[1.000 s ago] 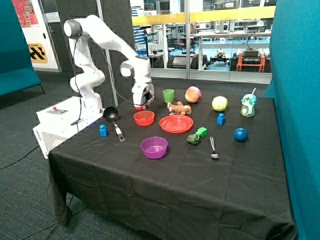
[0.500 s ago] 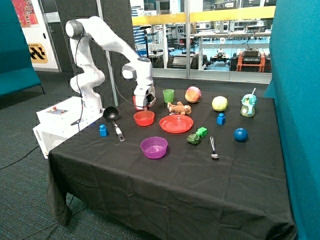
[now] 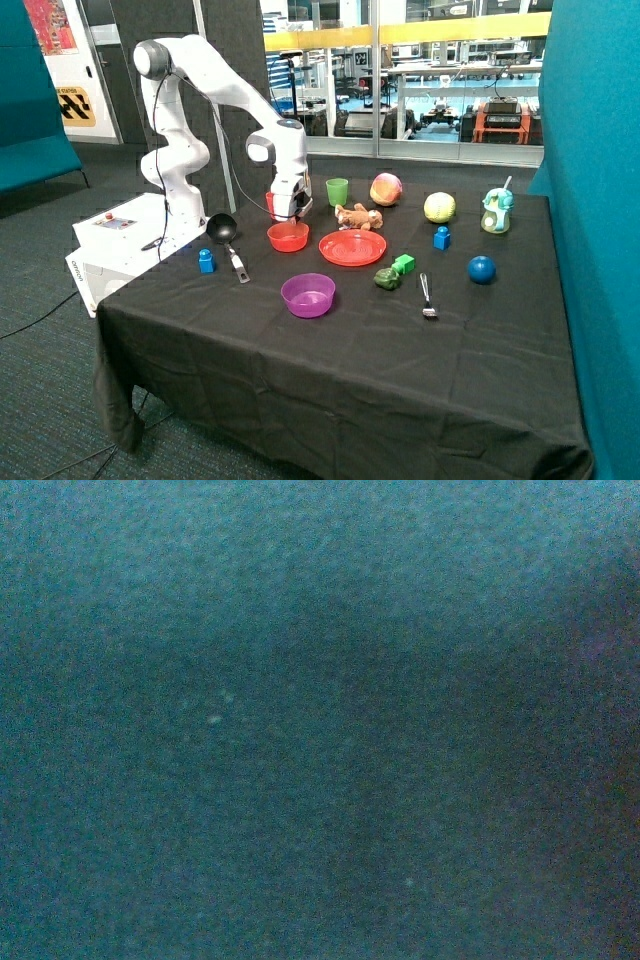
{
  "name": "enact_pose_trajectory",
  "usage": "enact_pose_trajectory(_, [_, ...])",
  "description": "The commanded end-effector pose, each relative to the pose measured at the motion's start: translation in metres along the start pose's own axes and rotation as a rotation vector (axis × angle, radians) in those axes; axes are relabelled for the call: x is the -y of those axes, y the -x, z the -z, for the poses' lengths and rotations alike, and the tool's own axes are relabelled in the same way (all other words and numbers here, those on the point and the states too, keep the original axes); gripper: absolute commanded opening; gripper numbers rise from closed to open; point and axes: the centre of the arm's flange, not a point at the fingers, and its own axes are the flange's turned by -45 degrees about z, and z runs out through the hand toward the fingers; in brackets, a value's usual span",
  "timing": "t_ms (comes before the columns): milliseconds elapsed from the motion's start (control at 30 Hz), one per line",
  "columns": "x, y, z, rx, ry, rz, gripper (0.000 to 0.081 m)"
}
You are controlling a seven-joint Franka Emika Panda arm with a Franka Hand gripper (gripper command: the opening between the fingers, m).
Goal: Place the bowl on the plate and the cup in the bowl matching the color
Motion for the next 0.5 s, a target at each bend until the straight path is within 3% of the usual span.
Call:
enact_pose_trajectory(0, [0.005, 0.006, -0.005, -0.0047, 0.0017, -0.003, 0.0524])
enact_pose_trajectory(467, [-0.009, 0.015, -0.002, -0.0047, 0.0017, -0.026, 0.0498])
